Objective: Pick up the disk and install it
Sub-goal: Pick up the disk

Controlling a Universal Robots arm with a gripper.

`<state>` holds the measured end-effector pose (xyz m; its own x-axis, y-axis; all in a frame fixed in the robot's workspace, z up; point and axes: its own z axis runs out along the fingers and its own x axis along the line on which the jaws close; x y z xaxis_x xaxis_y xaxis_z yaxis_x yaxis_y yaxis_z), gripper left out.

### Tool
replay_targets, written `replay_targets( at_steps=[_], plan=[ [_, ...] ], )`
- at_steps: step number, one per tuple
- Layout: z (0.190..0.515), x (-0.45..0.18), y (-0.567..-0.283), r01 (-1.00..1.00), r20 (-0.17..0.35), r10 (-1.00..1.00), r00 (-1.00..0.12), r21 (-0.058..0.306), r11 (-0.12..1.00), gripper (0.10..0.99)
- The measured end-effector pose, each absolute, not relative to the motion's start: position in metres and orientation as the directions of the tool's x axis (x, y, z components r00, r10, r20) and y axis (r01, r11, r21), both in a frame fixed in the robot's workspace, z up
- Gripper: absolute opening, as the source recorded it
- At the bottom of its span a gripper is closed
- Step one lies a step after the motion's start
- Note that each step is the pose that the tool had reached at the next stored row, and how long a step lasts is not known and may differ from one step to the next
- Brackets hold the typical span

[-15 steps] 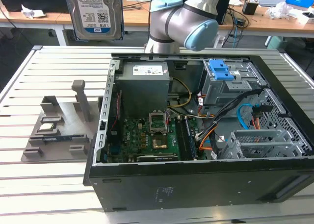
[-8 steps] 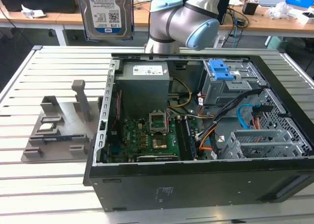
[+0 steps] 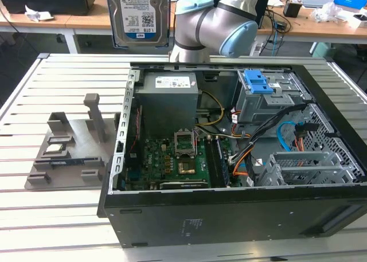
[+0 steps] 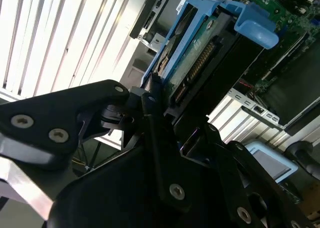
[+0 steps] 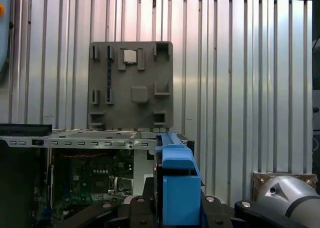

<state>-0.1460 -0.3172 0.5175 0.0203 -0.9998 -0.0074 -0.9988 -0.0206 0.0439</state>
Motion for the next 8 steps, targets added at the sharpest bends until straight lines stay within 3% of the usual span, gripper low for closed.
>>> replay_targets(
  at_steps=[8],
  plan=[
    [0.517, -0.116, -0.317, -0.999, -0.007, -1.000, 0.020, 0.044, -0.021, 0.365]
  ],
)
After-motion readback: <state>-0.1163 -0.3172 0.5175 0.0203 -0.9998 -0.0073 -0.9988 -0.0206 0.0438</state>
